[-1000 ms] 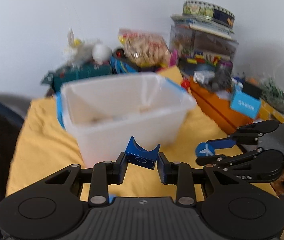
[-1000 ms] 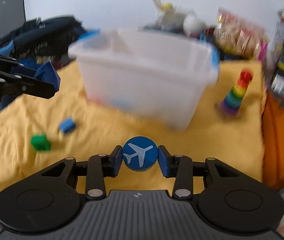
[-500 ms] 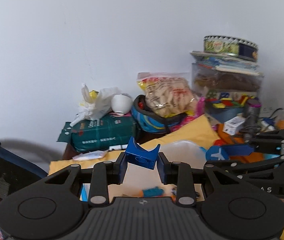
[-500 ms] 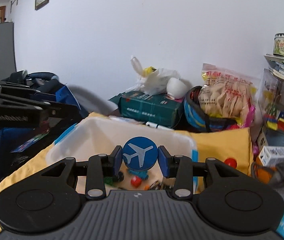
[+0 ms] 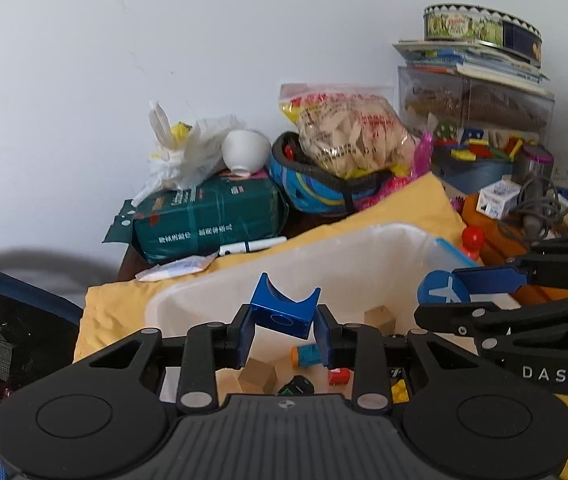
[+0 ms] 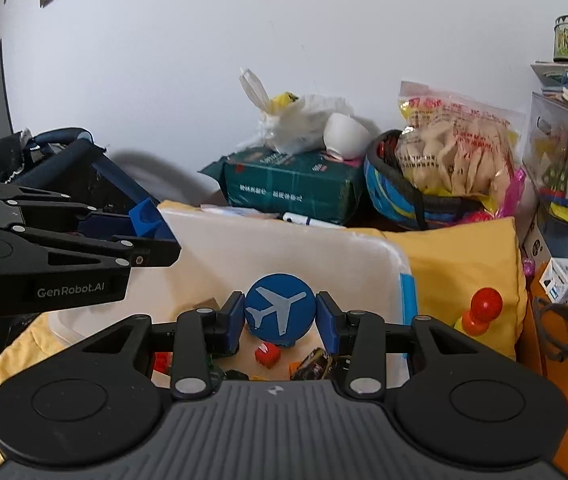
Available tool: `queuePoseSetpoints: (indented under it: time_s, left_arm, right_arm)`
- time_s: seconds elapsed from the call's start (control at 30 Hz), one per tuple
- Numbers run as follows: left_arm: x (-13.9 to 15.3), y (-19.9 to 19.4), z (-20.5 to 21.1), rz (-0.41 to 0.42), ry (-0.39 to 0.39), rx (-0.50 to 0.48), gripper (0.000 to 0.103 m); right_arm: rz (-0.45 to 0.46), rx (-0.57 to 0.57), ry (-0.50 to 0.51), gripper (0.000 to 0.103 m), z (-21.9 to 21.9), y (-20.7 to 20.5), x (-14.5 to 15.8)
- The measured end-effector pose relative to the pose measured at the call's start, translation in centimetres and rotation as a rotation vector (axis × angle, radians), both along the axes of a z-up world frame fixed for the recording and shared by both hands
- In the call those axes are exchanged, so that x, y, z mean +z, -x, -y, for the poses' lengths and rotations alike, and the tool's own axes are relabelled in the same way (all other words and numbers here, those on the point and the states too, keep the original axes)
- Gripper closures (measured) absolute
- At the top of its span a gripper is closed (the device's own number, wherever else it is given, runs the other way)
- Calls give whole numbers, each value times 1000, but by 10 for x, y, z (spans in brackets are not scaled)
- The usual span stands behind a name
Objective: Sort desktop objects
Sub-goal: 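Carry the blue block and airplane disc over the white bin and open both grippers, then grasp the green Duplo brick with the left gripper while the right grasps the frog tile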
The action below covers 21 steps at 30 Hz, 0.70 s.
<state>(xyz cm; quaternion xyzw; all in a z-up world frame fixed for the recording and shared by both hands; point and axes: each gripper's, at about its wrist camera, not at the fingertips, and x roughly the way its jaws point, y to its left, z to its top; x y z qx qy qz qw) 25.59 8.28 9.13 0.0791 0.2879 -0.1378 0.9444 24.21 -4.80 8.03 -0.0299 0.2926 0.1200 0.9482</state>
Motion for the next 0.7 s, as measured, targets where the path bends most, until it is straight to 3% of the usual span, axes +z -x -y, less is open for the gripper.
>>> queuePoseSetpoints:
  time_s: [0.2,0.3,0.37,0.43,0.7]
  left_arm:
    - [-12,-7,3,-48,-10,-13,67]
    - [-16,-6,3,-82,-10,10,56]
    - [-12,0,-1,-67,11,18,47]
    - [-5,9,-4,-43,32,18,43]
    - [16,70,-11,11,79,14,38]
  right_arm:
    - [-13,-4,23,58,-4,-3,-6]
    - [-28,2,41,53,-7,-6,-9]
    - [-24,2,43,53,-7,-2,-7]
    - [-2,11,42,53,-7,6,-3]
    - [29,14,-12,52,3,38,8]
